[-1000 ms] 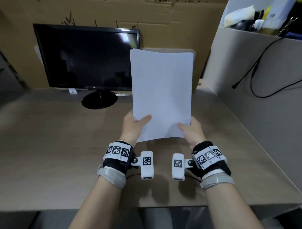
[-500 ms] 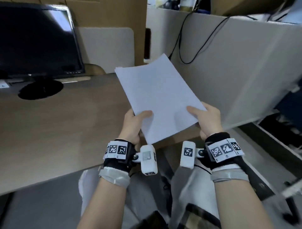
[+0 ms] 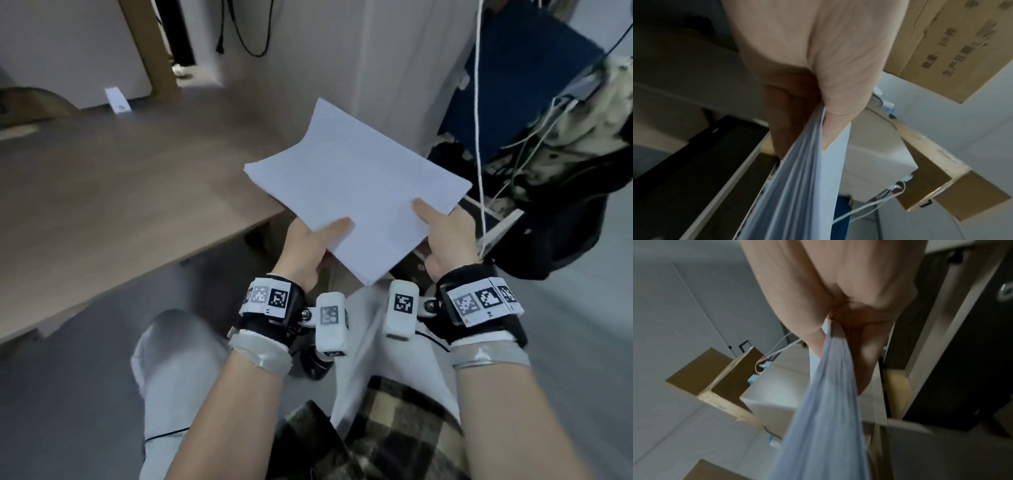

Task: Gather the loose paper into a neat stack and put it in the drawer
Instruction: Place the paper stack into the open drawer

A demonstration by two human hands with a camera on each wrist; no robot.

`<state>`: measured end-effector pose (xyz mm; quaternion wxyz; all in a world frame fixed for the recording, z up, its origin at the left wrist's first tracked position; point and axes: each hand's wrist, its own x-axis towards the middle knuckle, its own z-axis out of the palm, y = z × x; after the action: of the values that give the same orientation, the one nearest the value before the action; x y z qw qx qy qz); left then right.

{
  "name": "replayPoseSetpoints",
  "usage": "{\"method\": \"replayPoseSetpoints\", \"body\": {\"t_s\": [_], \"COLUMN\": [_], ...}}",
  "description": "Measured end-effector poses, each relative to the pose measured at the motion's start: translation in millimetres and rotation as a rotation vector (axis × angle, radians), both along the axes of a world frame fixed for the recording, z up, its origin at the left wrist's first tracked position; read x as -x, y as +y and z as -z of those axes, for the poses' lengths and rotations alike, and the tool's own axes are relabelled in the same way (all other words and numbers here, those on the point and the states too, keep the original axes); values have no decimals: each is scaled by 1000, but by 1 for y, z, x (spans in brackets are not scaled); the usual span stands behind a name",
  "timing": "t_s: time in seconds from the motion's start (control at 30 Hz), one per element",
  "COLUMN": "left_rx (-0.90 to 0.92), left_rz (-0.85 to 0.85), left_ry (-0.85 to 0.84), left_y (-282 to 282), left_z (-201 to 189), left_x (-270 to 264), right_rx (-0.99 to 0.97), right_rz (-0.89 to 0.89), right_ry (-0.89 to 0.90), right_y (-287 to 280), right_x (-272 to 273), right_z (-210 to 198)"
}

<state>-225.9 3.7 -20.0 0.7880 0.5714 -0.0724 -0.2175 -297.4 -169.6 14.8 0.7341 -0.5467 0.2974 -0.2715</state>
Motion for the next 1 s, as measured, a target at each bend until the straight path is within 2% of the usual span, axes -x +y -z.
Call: {"method": "replayPoseSetpoints", "body": {"t_s": [0.1, 0.2, 0.27, 0.43, 0.53, 0.63, 0.73, 0.87, 1.0], "left_rx": [-45, -68, -80, -139, -137, -86, -27, -19, -96], "left_rz": [86, 209, 243, 326, 300, 221, 178, 263, 319], "left_ry": [63, 96, 117, 200, 281, 344, 374, 376, 360], "left_y": [-29, -52, -70, -114, -124, -131, -140, -151, -155], "left_z": [9, 11, 10, 13, 25, 30, 29, 31, 35], "left_x": [18, 33, 39, 34, 32, 24, 12, -1, -17], "right_rx": [43, -38, -93, -68, -32, -77, -98, -14, 107], "right_rz": [73, 174, 246, 404, 318, 152, 8, 21, 29], "right_ry": [65, 112, 134, 129, 136, 121, 210, 374, 399], "right_y": [-31, -57, -70, -96, -102, -105, -106, -120, -140], "right_x": [24, 45, 57, 76, 69, 55, 39, 17, -3], "right_z": [12, 25, 30, 28, 18, 12, 16, 31, 42]}}
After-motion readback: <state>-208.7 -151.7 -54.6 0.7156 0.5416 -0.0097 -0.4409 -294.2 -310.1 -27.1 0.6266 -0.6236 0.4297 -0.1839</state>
